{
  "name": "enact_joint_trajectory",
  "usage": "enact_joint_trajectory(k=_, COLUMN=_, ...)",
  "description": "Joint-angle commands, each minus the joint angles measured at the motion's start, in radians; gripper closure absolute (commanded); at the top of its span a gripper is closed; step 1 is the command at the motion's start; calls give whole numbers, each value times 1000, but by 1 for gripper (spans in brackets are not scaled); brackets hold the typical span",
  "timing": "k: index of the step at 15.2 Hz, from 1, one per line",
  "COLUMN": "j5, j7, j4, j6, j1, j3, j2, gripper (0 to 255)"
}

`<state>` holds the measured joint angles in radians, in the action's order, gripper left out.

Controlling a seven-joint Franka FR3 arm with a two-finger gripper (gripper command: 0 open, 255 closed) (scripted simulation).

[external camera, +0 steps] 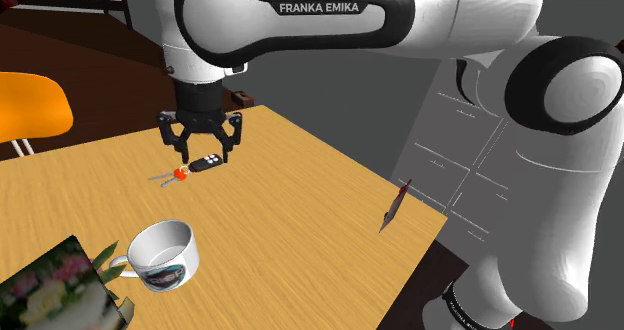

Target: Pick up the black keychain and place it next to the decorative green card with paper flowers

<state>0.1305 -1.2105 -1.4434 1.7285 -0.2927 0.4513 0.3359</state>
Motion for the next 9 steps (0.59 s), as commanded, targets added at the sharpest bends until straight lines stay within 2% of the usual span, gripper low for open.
enact_joint_trajectory(k=1, j5=36, j7=-53, j4=116, j6=-38, j1=-57, j3=7, j2=85, gripper=255)
enact_joint_trajectory(k=4, j5=84, j7=-104, j4=308, j6=-109, j1=-143, j3=5, j2=212, gripper=255)
enact_joint_trajectory(k=6, j5=118, j7=-128, j4=480, j6=-176, j1=-214, j3=-3, j2=318, gripper=255)
enact_joint_trajectory(k=7, j5=137, j7=-135, j4=595, j6=-222, j1=-259, j3=-11, j2=384, gripper=255)
enact_joint_trajectory(k=8, j5=160, j7=-134, j4=778, j6=-298, j1=-322, j3=-26, j2=485, gripper=255)
enact_joint_trajectory(k=9, j5=153, j7=-138, j4=726, j6=-268, j1=-310, j3=-26, j2=464, gripper=255)
